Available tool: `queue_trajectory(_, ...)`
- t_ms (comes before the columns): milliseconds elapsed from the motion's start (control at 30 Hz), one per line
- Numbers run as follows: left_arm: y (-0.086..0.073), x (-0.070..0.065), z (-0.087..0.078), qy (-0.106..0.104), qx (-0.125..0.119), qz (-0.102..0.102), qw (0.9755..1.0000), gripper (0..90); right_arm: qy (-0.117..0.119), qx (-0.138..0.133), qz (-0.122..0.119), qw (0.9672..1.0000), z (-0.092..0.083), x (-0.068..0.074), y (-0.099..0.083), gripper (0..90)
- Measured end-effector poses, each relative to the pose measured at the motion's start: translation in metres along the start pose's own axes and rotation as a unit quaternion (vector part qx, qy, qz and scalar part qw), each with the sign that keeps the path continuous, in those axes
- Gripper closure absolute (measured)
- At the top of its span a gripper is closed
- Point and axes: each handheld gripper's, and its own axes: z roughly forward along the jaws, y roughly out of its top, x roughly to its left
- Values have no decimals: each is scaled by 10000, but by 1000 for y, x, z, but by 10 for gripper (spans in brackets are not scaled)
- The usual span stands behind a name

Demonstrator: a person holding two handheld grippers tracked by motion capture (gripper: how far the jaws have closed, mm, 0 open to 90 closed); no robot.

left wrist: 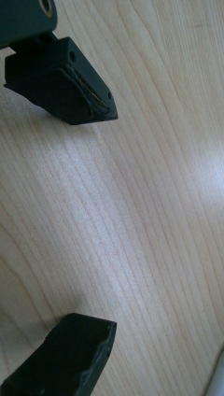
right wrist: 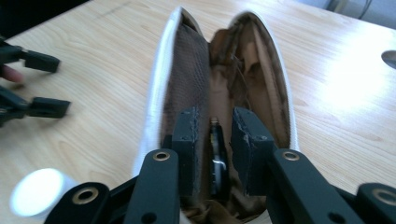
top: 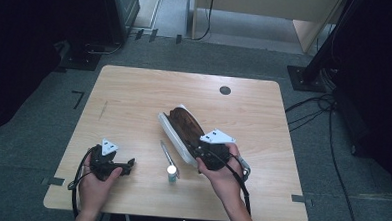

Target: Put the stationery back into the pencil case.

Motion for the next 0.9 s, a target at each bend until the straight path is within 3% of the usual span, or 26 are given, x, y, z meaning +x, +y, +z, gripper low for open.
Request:
queue_trajectory(500, 0, 0, 0, 0, 0, 4, 10000, 22, 423, -188, -169, 9988, -17, 25, 1, 708)
queue_trajectory(900, 0, 0, 0, 1, 2, 1, 10000, 23, 977, -129, -296, 9947, -16, 42, -5, 671)
